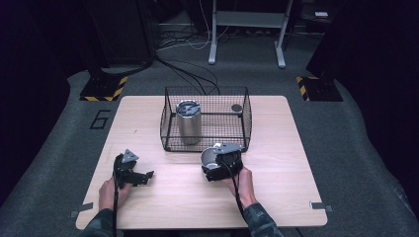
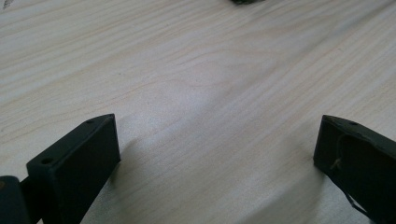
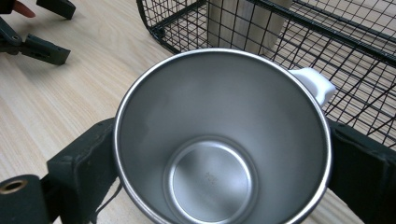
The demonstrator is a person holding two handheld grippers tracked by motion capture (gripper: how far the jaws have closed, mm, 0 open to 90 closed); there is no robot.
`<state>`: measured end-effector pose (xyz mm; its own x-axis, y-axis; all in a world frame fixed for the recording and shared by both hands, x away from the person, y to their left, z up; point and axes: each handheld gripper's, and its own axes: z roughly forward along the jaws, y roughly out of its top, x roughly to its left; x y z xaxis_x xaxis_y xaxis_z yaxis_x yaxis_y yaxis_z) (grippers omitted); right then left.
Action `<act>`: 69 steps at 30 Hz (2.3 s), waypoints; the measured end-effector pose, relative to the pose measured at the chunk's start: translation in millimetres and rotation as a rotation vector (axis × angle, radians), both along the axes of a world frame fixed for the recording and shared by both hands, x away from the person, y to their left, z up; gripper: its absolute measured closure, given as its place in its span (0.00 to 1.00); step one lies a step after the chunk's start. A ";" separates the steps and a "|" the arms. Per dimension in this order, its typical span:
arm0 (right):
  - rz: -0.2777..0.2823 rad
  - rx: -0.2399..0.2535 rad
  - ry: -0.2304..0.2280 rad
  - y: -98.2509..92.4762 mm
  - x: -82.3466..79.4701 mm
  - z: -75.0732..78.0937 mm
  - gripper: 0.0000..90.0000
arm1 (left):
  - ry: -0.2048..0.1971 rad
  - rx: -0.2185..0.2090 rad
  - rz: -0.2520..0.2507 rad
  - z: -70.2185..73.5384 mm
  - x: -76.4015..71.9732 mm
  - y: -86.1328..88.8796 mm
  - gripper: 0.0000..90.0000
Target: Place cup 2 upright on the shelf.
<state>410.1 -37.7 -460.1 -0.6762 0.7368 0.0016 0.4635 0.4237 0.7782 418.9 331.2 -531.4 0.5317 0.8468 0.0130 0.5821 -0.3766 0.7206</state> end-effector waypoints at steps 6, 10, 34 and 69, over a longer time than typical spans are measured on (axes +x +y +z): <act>-0.012 0.000 -0.016 0.3 -2.1 -0.8 0.07 | 0.000 -0.005 0.004 -0.2 -0.2 -0.4 0.00; -0.009 0.006 -0.024 -1.0 -3.7 0.5 0.07 | 0.002 0.000 -0.001 0.1 -0.1 0.0 0.00; 0.003 0.009 -0.011 -20.6 -18.9 18.1 0.07 | 0.006 0.000 -0.003 0.1 -0.1 0.2 0.00; -0.011 0.040 -0.040 -47.0 -23.5 64.4 0.07 | 0.001 -0.007 0.005 -0.2 -0.2 -0.5 0.00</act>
<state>386.6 -84.7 -395.7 -0.6684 0.7438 0.0043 0.4360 0.3871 0.8125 418.7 330.8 -531.6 0.5278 0.8493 0.0069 0.5843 -0.3690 0.7228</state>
